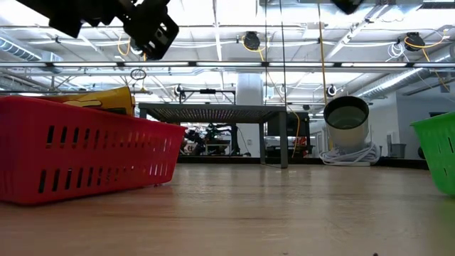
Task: Pick & Place Office Desk Supplies
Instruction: Put the left black rubber band into the green basket
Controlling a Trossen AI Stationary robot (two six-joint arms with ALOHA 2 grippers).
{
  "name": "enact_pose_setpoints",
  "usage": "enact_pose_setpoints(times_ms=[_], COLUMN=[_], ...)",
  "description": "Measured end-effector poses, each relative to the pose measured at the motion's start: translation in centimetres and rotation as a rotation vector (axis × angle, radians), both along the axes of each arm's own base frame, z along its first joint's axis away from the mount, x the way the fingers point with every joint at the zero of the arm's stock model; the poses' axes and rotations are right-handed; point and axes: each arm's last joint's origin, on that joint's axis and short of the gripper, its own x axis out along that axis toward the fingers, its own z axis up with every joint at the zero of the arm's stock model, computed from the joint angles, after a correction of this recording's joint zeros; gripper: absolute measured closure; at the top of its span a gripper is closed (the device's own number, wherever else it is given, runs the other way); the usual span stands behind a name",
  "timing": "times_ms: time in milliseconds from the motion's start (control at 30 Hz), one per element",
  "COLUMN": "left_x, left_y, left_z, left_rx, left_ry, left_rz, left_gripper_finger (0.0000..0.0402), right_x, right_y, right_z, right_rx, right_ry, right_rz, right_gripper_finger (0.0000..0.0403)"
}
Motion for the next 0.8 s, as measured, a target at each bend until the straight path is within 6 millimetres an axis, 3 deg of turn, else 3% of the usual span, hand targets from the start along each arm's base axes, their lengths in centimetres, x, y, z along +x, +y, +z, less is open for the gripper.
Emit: enact_pose_setpoints(times_ms=[200,367,567,800], left_x=[0.0,0.1,0.1,0.1], left_y=[0.0,0.1,0.1,0.1], left_z=[0.0,0.0,0.0,0.1], left_rx=[0.002,0.008,0.006,-0.001], left_ry=[-0.001,-0.004,-0.008,-0.011], left_rz=[0.002,0.025,0.027,0.029], left_gripper_finger=[0.0154,0.0153,0.0153,0.0153], right_x=[-2.2,-3.0,-3.7,-4.0], right_y=[2.6,3.9,4.0,3.7], right_z=[-0.8,-3.3,-7.2,-9.2], right_rx=[0.047,0.069,0.104,0.237], right_ry=[0.130,0.235,0.391,0.396], right_rz=[0.005,-0.029,-0.111,-0.164], right_gripper_finger=[0.0400,0.0399,0.0395,0.0391])
